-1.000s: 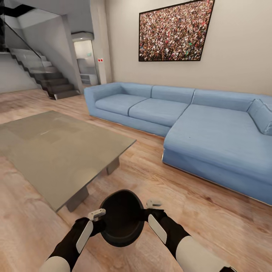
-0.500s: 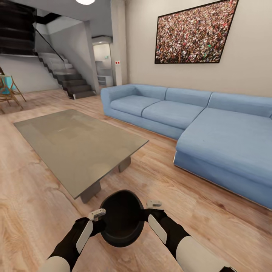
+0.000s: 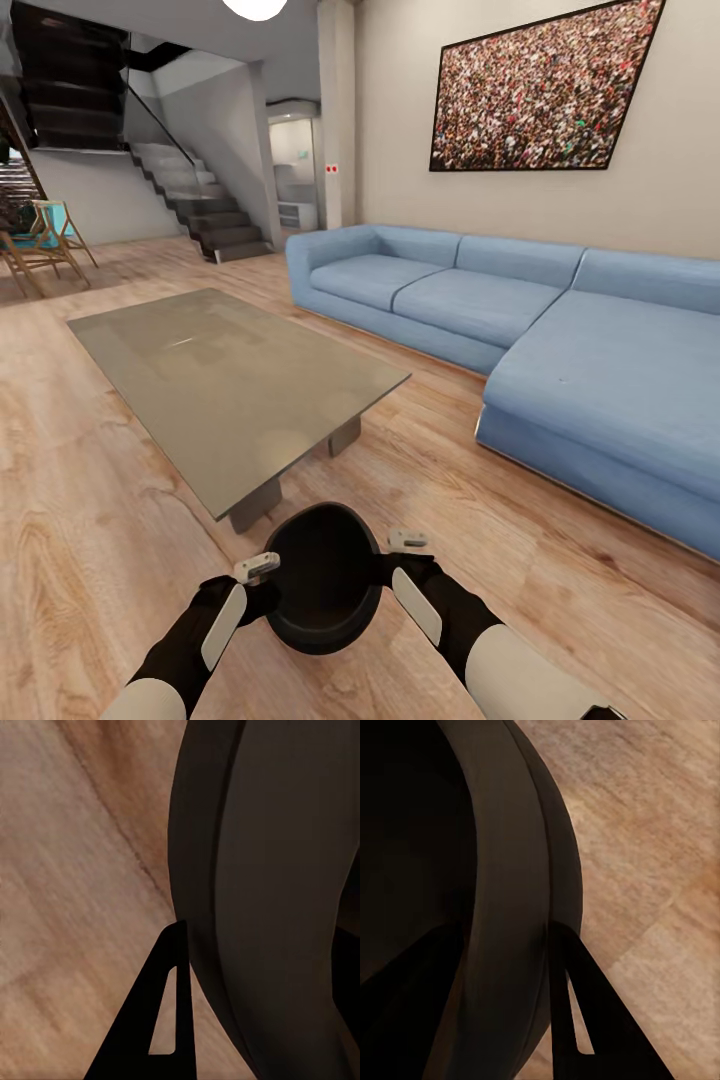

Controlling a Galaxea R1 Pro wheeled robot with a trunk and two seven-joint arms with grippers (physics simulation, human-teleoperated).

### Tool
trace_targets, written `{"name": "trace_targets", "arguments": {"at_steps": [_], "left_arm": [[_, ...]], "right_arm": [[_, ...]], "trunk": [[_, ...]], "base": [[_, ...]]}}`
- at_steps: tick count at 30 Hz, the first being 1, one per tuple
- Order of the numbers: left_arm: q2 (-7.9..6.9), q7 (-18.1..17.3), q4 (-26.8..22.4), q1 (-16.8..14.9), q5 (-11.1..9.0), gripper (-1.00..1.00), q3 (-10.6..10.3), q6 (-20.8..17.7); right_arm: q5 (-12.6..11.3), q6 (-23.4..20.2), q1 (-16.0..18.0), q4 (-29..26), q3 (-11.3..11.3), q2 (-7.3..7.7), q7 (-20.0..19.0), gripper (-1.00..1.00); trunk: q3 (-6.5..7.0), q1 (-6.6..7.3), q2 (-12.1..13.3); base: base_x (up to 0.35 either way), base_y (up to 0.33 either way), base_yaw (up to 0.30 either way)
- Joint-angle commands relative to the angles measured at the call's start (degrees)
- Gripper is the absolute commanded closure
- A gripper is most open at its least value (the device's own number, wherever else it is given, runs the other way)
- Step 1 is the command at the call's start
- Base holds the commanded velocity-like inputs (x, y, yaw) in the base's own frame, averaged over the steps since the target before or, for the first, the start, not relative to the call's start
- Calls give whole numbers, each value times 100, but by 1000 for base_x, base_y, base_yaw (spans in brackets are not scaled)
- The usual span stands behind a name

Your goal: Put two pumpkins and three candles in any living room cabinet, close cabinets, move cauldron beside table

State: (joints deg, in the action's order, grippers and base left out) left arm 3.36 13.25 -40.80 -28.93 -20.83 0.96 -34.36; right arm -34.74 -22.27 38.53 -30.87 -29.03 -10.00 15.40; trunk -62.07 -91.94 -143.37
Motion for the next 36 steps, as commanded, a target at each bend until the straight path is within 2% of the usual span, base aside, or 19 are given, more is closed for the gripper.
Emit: {"name": "trace_targets", "arguments": {"at_steps": [1, 6, 13, 23, 36], "left_arm": [[-2, 8, 2, 0, 53, 100, 1, -10], [-2, 10, 2, 1, 54, 100, 1, -10], [-2, 8, 2, 1, 53, 100, 5, -10], [-2, 7, 2, -2, 53, 100, 9, -8], [-2, 8, 2, 0, 53, 100, 9, -1]], "right_arm": [[46, 6, 5, -33, 20, 0, 1, 100], [46, 7, 5, -41, 15, 0, 5, 100], [46, 4, 5, -42, 12, 0, -1, 100], [46, 4, 5, -42, 12, 0, -2, 100], [46, 7, 5, -42, 12, 0, -2, 100]], "trunk": [[1, 1, -1], [1, 1, -1], [14, 1, -1], [16, 1, -1], [16, 1, -1]], "base": [[0, 0, 0], [12, -12, 20], [189, -156, 226], [80, -33, 75], [43, 0, 11]]}}
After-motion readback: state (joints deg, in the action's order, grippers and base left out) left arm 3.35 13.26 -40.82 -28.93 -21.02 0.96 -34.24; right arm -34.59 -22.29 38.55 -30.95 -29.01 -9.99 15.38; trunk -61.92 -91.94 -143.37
